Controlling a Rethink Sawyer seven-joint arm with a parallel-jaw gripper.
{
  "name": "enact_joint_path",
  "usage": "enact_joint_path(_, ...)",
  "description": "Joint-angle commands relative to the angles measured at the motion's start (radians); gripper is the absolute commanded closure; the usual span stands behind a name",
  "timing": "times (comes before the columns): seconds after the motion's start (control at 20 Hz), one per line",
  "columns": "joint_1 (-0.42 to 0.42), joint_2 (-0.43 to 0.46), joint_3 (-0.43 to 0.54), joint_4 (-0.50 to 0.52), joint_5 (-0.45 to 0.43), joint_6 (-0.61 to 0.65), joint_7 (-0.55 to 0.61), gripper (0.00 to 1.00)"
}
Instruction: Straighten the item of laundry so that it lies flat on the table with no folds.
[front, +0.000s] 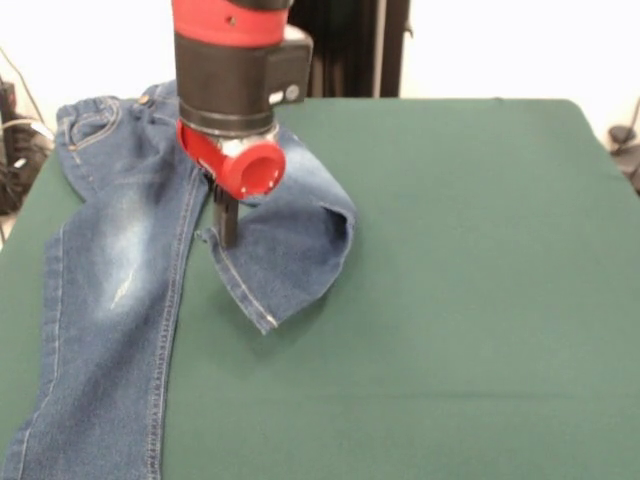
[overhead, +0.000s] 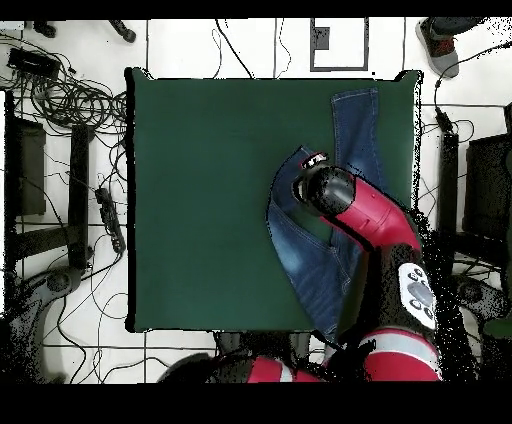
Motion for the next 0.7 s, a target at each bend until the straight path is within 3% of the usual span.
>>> enact_joint_path(0.05,0.039,-0.047,0.054,0.026,0.023,0.122,0.156,1.0)
enact_joint_path(0.25,0.033,-0.022,0.08,0.033,0.026,0.059,0.158,1.0)
enact_joint_path(0.7,0.035,0.208,0.176,-0.116,0.081,-0.169,0.193,1.0)
